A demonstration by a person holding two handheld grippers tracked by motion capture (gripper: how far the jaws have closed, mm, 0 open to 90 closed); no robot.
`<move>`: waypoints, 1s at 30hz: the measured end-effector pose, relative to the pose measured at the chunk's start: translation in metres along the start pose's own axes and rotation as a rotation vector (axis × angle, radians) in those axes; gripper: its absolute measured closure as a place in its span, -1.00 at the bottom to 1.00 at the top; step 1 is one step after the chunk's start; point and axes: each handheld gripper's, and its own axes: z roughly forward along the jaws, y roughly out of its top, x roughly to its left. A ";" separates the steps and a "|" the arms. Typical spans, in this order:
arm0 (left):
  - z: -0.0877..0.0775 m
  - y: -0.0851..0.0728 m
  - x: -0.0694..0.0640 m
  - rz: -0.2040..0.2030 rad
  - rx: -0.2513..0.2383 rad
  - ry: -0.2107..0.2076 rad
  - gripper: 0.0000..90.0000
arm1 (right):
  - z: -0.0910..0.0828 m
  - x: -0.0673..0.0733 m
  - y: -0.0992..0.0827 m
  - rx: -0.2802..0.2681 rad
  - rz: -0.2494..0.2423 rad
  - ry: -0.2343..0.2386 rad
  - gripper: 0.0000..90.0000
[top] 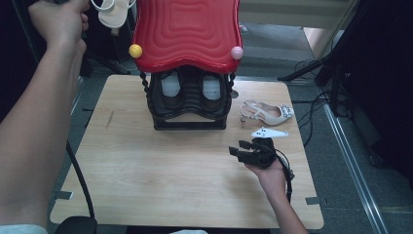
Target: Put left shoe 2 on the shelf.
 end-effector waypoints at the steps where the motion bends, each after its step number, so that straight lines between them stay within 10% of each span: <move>1: 0.003 -0.001 -0.004 -0.001 0.000 -0.005 0.83 | 0.000 0.000 0.000 -0.001 0.001 0.001 0.07; 17: 0.059 -0.025 -0.039 0.035 0.074 -0.036 0.81 | -0.003 -0.001 0.000 -0.011 0.000 0.008 0.07; 30: 0.066 -0.047 -0.025 0.035 0.099 -0.041 0.76 | -0.003 -0.001 0.000 -0.009 0.003 0.001 0.07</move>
